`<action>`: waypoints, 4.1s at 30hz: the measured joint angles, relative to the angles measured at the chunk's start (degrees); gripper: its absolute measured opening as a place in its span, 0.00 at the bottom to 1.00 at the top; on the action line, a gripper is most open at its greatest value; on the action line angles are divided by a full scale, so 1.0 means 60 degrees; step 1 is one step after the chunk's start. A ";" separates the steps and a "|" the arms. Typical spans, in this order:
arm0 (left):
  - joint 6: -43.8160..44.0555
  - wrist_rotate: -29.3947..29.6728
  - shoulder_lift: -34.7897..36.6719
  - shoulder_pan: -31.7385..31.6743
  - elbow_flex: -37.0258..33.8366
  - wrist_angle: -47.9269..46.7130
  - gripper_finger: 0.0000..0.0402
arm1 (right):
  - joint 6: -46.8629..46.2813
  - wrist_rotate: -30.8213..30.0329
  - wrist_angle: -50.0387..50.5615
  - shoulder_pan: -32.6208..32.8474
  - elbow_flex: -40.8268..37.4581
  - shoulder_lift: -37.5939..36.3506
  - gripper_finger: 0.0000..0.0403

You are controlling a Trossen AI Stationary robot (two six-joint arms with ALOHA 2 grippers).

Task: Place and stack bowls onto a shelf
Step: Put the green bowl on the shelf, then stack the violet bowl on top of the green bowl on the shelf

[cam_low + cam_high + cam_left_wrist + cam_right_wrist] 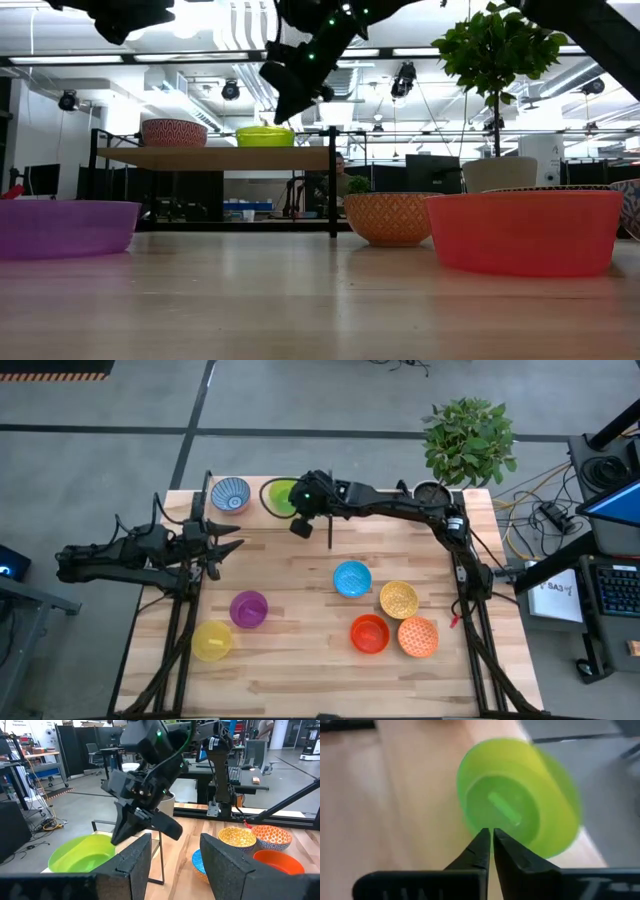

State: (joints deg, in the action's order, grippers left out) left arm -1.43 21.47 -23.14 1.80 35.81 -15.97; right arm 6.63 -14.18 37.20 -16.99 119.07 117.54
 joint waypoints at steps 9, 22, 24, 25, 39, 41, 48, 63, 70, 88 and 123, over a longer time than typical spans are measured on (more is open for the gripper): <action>-0.0033 0.0000 0.0000 0.0000 0.0000 0.0000 0.38 | -0.0103 -0.0152 -0.0089 -0.0041 -0.0017 0.0284 0.02; 0.0048 0.0000 -0.0018 0.0000 0.0000 -0.0004 0.38 | -0.0172 -0.0157 0.0572 0.0087 0.0131 -0.0542 0.02; 0.0185 0.0000 -0.0029 0.0000 0.0000 -0.0023 0.38 | -0.0235 -0.0168 0.1171 0.0151 0.0127 -0.0778 0.02; 0.0294 0.0000 -0.0049 0.0000 0.0000 -0.0054 0.38 | -0.0301 -0.0177 0.1515 0.0219 0.0127 -0.0906 0.02; 0.2691 -0.1312 -0.2142 0.0007 0.0000 -0.0630 0.38 | -0.1637 -0.0686 0.4114 0.3249 -0.1780 -0.3722 0.02; 0.3007 -0.1554 -0.2711 0.0004 0.0000 -0.0623 0.38 | -0.1911 -0.0727 0.3869 0.3738 -0.2502 -0.4223 0.02; 0.3790 -0.3024 -0.4627 0.0183 0.0576 -0.2238 0.38 | -0.2634 -0.0718 0.2005 0.5216 -0.5418 -0.6035 0.02; 0.2445 -0.3422 -0.8272 0.0506 0.1574 -0.6145 0.38 | -0.2876 -0.0742 -0.1449 0.6145 -0.8968 -0.7783 0.02; 0.2055 -0.3282 -0.9248 0.0506 0.1574 -0.5779 0.38 | -0.2978 -0.0746 -0.1903 0.6145 -0.9575 -0.7985 0.02; 0.2032 -0.3454 -1.0159 0.0506 0.1625 -0.5541 0.02 | -0.3266 -0.0746 -0.2118 0.6145 -1.0140 -0.8000 0.02; 0.0843 -0.3593 -1.0849 -0.6637 1.1570 -0.8553 0.00 | -0.3264 -0.0640 -0.2107 0.6543 -1.0732 -0.8018 0.02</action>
State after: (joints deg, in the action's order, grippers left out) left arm 3.63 -0.08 -88.23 -38.02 105.23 -67.29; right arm -12.95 -18.02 24.56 22.26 54.68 69.43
